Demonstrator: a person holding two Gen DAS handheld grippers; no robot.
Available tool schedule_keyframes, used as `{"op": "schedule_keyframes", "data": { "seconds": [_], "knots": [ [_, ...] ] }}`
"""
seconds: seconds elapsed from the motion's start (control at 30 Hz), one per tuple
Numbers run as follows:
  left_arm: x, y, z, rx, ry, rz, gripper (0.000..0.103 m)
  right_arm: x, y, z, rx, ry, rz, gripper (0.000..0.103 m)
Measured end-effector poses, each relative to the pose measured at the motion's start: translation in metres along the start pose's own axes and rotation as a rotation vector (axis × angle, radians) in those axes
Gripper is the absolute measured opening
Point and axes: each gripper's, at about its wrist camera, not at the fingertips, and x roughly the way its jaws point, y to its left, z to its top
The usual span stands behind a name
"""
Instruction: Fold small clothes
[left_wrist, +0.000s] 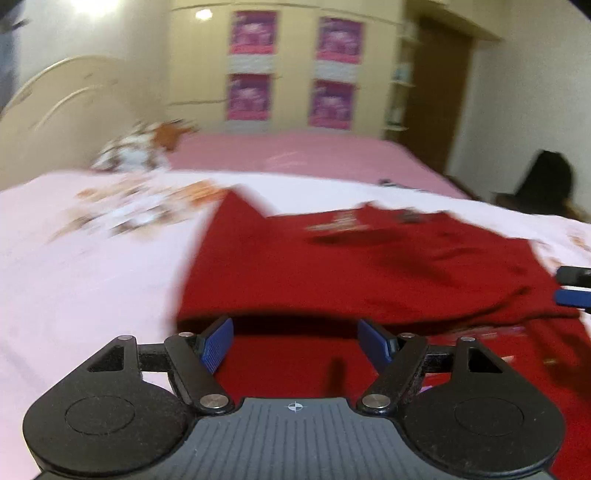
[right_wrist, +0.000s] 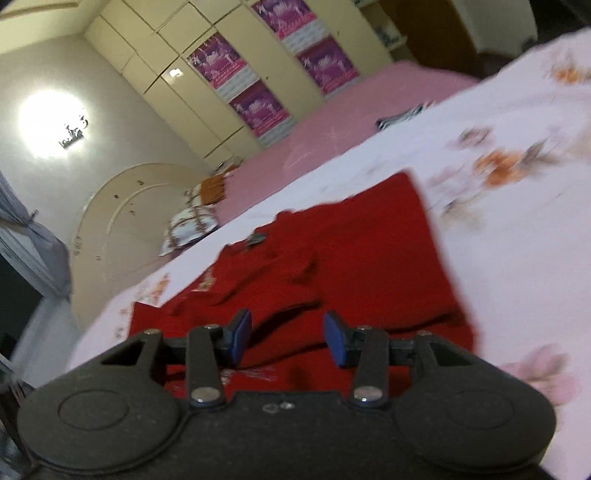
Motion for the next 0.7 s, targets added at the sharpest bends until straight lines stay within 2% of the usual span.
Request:
{"op": "schedule_keyframes", "data": {
  "seconds": [0.1, 0.2, 0.23, 0.27, 0.3, 0.37, 0.43, 0.53, 0.6, 0.7],
  "knots": [
    [0.005, 0.024, -0.007, -0.010, 0.023, 0.047, 0.075, 0.028, 0.005, 0.000, 0.045, 0.032, 0.030, 0.042],
    [0.012, 0.032, -0.012, -0.008, 0.040, 0.058, 0.075, 0.053, 0.007, -0.001, 0.098, 0.059, 0.029, 0.040],
    [0.014, 0.033, -0.013, -0.003, 0.048, 0.057, 0.066, 0.060, 0.008, -0.001, 0.104, 0.060, 0.017, 0.034],
    [0.019, 0.033, -0.014, 0.003, 0.054, 0.058, 0.063, 0.064, 0.009, -0.001, 0.098, 0.056, -0.006, 0.026],
    [0.019, 0.033, -0.014, 0.010, 0.050, 0.055, 0.062, 0.066, 0.012, -0.001, 0.081, 0.054, -0.030, 0.005],
    [0.019, 0.032, -0.013, 0.017, 0.039, 0.058, 0.061, 0.064, 0.022, 0.001, 0.007, 0.038, -0.069, 0.006],
    [0.030, 0.029, -0.009, 0.017, 0.036, 0.053, 0.052, 0.053, 0.030, 0.005, -0.062, -0.005, -0.082, 0.005],
    [0.039, 0.026, -0.005, 0.021, 0.033, 0.037, 0.044, 0.028, 0.031, 0.015, -0.127, -0.092, -0.104, 0.005],
    [0.043, 0.023, -0.003, 0.030, 0.031, 0.035, 0.043, 0.017, 0.027, 0.021, -0.144, -0.112, -0.114, 0.005],
    [0.044, 0.018, -0.003, 0.048, 0.025, 0.022, 0.041, 0.008, 0.011, 0.026, -0.160, -0.128, -0.175, 0.005]
  ]
}}
